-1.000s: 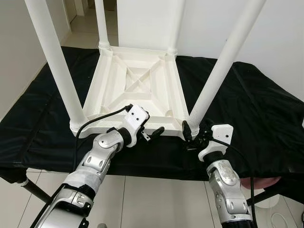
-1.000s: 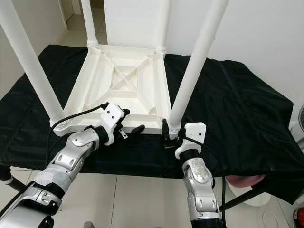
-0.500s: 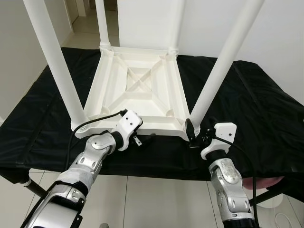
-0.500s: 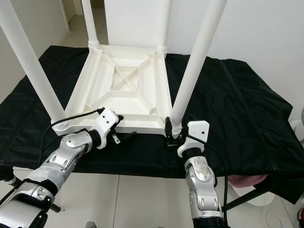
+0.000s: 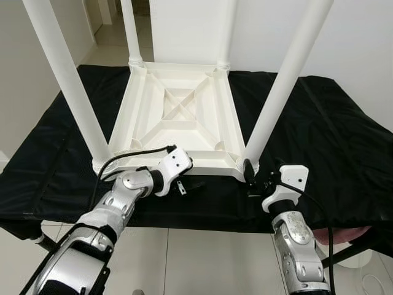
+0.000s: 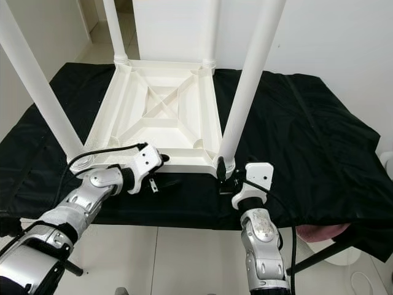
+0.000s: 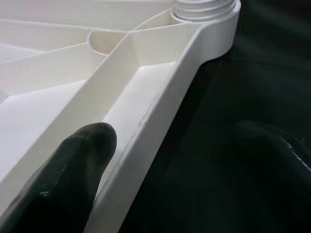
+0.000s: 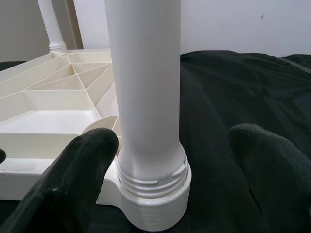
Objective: Building children table
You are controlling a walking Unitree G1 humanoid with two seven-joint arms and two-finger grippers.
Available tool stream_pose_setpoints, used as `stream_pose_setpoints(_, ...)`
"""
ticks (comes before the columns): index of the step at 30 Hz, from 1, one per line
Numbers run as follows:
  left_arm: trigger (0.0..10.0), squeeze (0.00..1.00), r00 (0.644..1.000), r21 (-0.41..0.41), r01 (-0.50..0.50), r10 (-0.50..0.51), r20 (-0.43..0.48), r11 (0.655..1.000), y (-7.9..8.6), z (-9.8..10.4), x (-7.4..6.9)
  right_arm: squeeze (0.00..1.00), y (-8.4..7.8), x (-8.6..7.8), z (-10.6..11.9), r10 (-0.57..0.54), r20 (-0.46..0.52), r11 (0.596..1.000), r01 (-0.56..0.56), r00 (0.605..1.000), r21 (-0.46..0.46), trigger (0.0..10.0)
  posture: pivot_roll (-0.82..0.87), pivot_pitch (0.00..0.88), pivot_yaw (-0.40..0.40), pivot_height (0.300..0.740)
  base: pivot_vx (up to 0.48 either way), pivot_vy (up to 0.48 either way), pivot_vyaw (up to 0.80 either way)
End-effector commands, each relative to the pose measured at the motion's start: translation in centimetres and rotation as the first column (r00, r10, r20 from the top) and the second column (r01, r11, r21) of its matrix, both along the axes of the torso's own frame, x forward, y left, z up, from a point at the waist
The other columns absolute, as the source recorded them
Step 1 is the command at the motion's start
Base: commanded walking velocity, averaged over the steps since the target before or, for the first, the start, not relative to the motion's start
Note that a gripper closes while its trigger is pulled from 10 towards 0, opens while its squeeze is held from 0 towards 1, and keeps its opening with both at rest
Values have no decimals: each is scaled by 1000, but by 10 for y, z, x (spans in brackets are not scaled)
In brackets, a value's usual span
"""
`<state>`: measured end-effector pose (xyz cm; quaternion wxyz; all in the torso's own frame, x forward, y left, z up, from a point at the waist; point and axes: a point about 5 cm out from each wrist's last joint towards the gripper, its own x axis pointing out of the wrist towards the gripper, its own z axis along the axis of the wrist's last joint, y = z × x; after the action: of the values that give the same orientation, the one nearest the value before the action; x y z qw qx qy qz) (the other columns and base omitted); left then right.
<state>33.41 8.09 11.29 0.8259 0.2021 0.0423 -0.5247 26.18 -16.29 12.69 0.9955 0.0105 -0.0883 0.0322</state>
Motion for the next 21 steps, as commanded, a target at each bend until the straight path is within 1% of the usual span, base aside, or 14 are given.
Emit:
stream_pose_setpoints(1,6627,0,999,34,36,-35,-36,999,-3,-4,0,0,-4,-3,-2,-22,-13,1000,22,1000,2,10000,-134,0,30,740,0,0,0)
stream_pose_setpoints(2,6627,0,999,34,36,-35,-36,999,-3,-4,0,0,-4,-3,-2,-22,-13,1000,22,1000,2,10000,-134,0,30,740,0,0,0)
stream_pose_setpoints(3,4941,0,999,41,23,-22,-42,999,-3,-5,2,0,-4,-4,-2,-26,-14,1000,26,1000,3,10000,-140,0,35,740,0,0,0)
stream_pose_setpoints(4,4941,0,999,41,23,-22,-42,999,-3,-5,2,0,-4,-4,-2,-26,-14,1000,26,1000,3,10000,-140,0,35,740,0,0,0)
stream_pose_setpoints(5,4235,0,999,76,-22,24,-25,997,-3,-7,7,0,-4,-6,-2,-34,-16,999,34,999,5,10000,-144,0,38,740,0,0,0)
stream_pose_setpoints(8,4314,0,995,133,-99,101,-4,986,-2,-9,13,0,-4,-8,-3,-41,-21,999,41,999,8,10000,-149,0,44,740,0,0,0)
stream_pose_setpoints(9,6078,0,991,154,-136,137,2,979,0,-10,16,0,-3,-10,-4,-43,-24,999,43,999,9,10000,-151,0,46,740,0,0,0)
stream_pose_setpoints(11,6078,0,987,166,-159,160,7,973,1,-11,18,0,-3,-11,-4,-44,-25,999,44,999,10,10000,-152,0,47,740,0,0,0)
stream_pose_setpoints(12,4784,0,985,160,-174,175,8,972,2,-10,20,0,-3,-12,-5,-47,-29,999,47,998,10,10000,-152,3,45,740,0,0,0)
stream_pose_setpoints(14,4784,0,983,155,-182,183,9,971,3,-9,21,0,-4,-12,-5,-49,-32,999,50,998,10,10000,-152,3,45,740,0,0,0)
stream_pose_setpoints(15,1843,0,981,148,-192,193,5,970,4,-7,22,0,-4,-13,-6,-50,-36,999,51,998,9,10000,-151,6,45,740,0,0,0)
stream_pose_setpoints(16,1843,0,981,148,-192,193,5,970,4,-7,22,0,-4,-13,-6,-50,-36,999,51,998,9,10000,-151,6,45,740,0,0,0)
stream_pose_setpoints(17,0,0,981,149,-192,193,7,970,5,-7,23,0,-4,-14,-6,-51,-40,999,51,998,7,10000,-149,8,44,740,0,0,0)
stream_pose_setpoints(21,0,0,984,165,-175,177,5,971,9,-5,25,0,-5,-14,-7,-50,-46,999,51,998,3,10000,-146,8,42,740,0,0,0)
